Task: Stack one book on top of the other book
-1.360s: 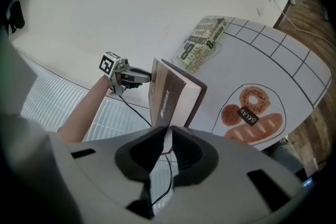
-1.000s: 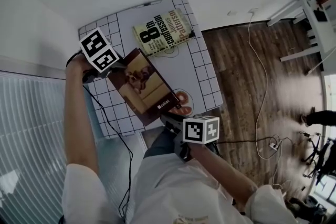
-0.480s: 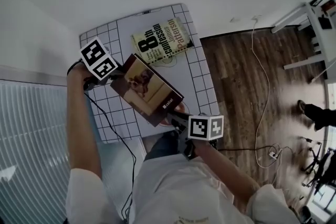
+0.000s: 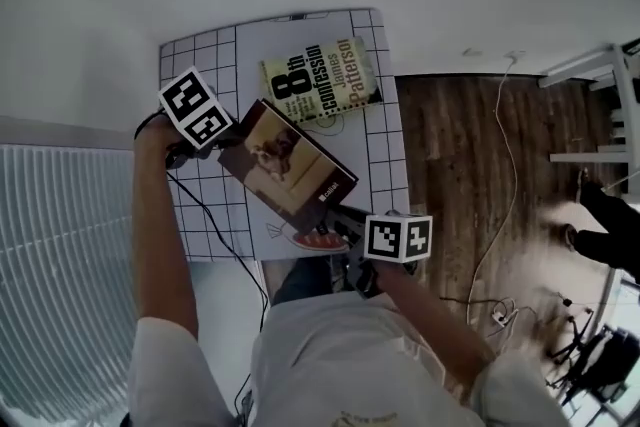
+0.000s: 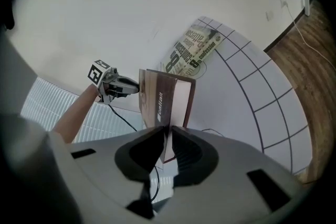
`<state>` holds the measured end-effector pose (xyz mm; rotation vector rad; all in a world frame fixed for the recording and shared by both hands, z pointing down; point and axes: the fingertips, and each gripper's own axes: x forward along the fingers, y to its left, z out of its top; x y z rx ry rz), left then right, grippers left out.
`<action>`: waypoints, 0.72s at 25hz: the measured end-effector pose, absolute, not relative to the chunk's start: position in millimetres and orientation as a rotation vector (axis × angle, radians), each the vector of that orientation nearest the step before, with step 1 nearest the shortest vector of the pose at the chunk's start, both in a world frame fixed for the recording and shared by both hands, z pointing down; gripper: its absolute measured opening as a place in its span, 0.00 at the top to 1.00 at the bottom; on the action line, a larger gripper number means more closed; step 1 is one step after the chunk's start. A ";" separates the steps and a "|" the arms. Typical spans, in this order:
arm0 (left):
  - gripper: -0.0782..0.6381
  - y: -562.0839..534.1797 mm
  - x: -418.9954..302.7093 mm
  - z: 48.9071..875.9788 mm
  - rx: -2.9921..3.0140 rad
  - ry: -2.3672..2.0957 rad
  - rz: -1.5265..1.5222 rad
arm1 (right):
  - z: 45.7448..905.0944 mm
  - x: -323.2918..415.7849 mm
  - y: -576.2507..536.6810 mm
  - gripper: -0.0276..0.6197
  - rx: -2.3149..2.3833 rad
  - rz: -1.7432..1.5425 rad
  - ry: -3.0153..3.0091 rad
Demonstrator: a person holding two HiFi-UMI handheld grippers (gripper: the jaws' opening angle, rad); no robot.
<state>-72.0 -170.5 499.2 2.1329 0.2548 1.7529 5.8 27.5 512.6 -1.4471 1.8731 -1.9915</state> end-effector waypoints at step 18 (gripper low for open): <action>0.79 -182.0 -62.8 517.6 2.055 0.156 1.681 | 535.1 86.0 -29.2 0.88 -1.522 -1.994 2.043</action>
